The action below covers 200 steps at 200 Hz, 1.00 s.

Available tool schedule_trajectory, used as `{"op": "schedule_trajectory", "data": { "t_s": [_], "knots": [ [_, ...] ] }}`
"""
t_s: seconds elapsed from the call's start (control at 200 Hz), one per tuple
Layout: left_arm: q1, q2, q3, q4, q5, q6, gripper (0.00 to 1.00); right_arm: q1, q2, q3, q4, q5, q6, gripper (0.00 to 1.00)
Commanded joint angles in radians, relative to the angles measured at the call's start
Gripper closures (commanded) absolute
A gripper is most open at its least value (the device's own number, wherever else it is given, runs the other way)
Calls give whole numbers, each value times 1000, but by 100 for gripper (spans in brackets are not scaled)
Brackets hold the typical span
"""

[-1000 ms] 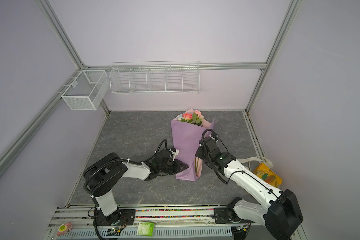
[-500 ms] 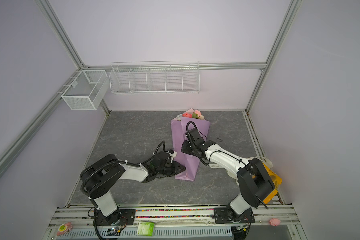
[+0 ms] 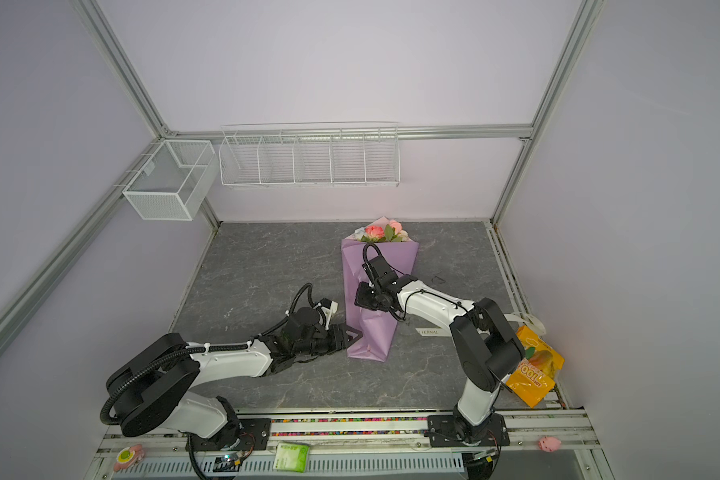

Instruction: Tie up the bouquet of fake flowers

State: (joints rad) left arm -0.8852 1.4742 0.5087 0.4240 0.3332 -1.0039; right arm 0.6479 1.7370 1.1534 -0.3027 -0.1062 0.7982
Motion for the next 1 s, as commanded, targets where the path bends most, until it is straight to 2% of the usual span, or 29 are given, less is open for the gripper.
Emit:
{"op": "schedule_trajectory", "data": {
  "t_s": [0.0, 0.11, 0.23, 0.485, 0.77, 0.84, 0.935, 0.995],
  "knots": [
    [0, -2, 25, 22, 37, 22, 36, 8, 18, 26, -33, -19, -19, 93],
    [1, -2, 34, 39, 51, 34, 31, 7, 28, 29, -36, -20, -18, 93],
    [0, 35, 75, 16, 81, 49, 30, 9, 34, 36, -31, -32, -19, 92],
    [-1, 122, 151, 0, 70, 34, 39, 10, 38, 45, -36, -29, -16, 90],
    [-1, 176, 136, -59, 6, 24, 71, 9, 21, 45, -39, -21, -17, 88],
    [-1, 184, 123, -44, 7, 22, 75, 9, 14, 44, -39, -24, -19, 87],
    [1, 187, 119, -36, 7, 23, 81, 9, -7, 37, -41, -26, -26, 82],
    [4, 187, 119, -40, 0, 25, 84, 9, -35, 28, -45, -18, -33, 75]
  ]
}}
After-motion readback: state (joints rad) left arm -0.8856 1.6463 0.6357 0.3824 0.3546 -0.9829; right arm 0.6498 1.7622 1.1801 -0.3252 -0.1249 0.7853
